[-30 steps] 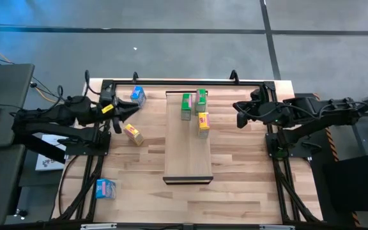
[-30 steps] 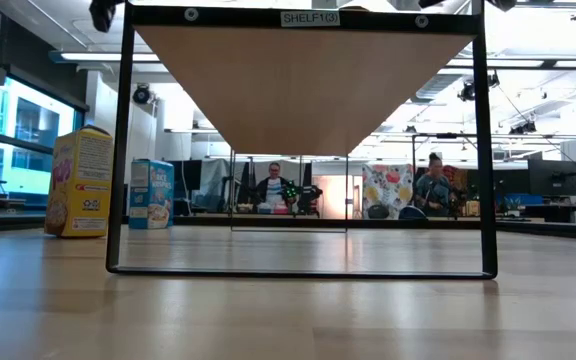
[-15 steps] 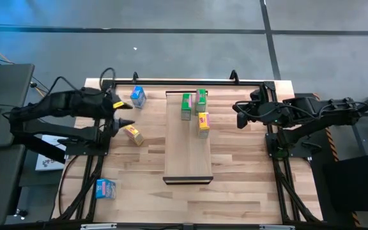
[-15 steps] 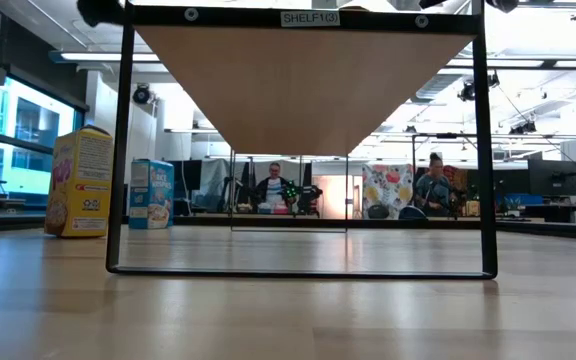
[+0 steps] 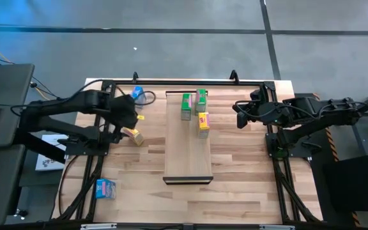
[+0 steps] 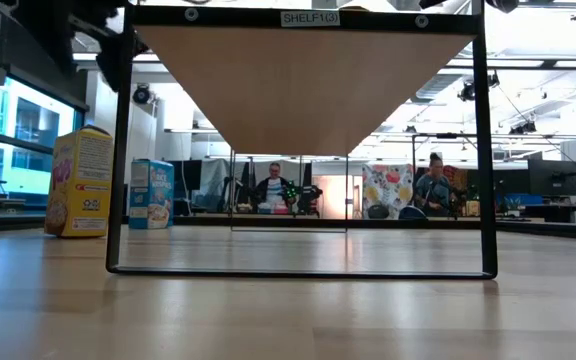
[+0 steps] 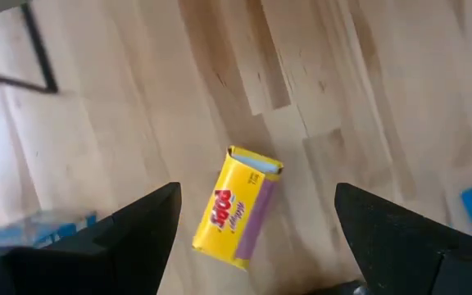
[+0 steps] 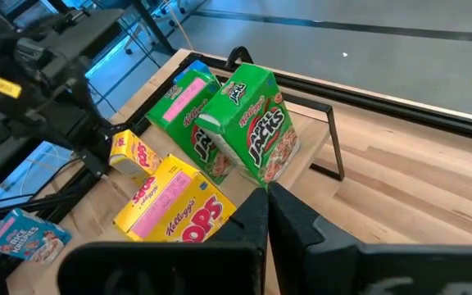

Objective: Stack cereal on shelf
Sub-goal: Put the yellow cereal box on the shelf

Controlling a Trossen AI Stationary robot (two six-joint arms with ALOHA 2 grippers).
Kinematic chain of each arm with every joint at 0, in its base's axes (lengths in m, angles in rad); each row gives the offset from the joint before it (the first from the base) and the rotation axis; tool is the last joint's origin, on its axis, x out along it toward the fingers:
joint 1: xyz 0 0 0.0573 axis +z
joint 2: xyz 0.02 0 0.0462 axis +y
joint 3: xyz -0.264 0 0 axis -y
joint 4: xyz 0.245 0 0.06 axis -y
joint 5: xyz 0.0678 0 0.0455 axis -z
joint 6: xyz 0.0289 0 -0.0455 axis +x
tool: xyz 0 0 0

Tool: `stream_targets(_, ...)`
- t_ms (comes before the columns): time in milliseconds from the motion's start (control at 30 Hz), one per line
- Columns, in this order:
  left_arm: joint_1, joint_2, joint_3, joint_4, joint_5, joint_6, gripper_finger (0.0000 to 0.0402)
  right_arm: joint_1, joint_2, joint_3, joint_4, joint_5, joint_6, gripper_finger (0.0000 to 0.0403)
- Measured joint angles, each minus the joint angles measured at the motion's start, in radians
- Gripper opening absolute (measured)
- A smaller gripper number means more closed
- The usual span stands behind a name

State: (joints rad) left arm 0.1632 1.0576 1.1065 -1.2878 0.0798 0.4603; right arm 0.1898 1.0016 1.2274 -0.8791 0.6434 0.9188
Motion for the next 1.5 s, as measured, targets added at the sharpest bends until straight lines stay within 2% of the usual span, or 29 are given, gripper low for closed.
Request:
stream_targets(267, 0.0, 0.11, -0.002, -0.023, -0.007, 0.176, 0.0314, 0.0, 0.0, 0.0, -0.001, -0.005, -0.002, 0.0001)
stream_targets(433, 0.0, 0.144, -0.066, -0.018, -0.017, 0.226, 0.0314, 0.0, 0.0, 0.0, -0.019, -0.005, 0.0, 0.0001)
stream_targets(567, 0.0, 0.147, -0.124, 0.047, -0.058, 0.234, 0.0314, 0.0, 0.0, 0.0, -0.024, -0.005, 0.0, 0.0001)
stream_targets(1033, 0.0, 0.147, -0.273, 0.172, -0.065, 0.237, 0.031, 0.0, 0.001, 0.0, -0.024, -0.005, 0.0, 0.0001)
stream_targets(1200, 0.0, 0.147, -0.278, 0.195, -0.066, 0.241, 0.0278, 0.0, 0.007, 0.0, -0.023, -0.005, 0.0, 0.0001)
stream_targets(1500, 0.0, 0.147, -0.277, 0.194, -0.066, 0.233, 0.0182, 0.0, 0.029, -0.001, -0.022, -0.014, 0.008, 0.0001)
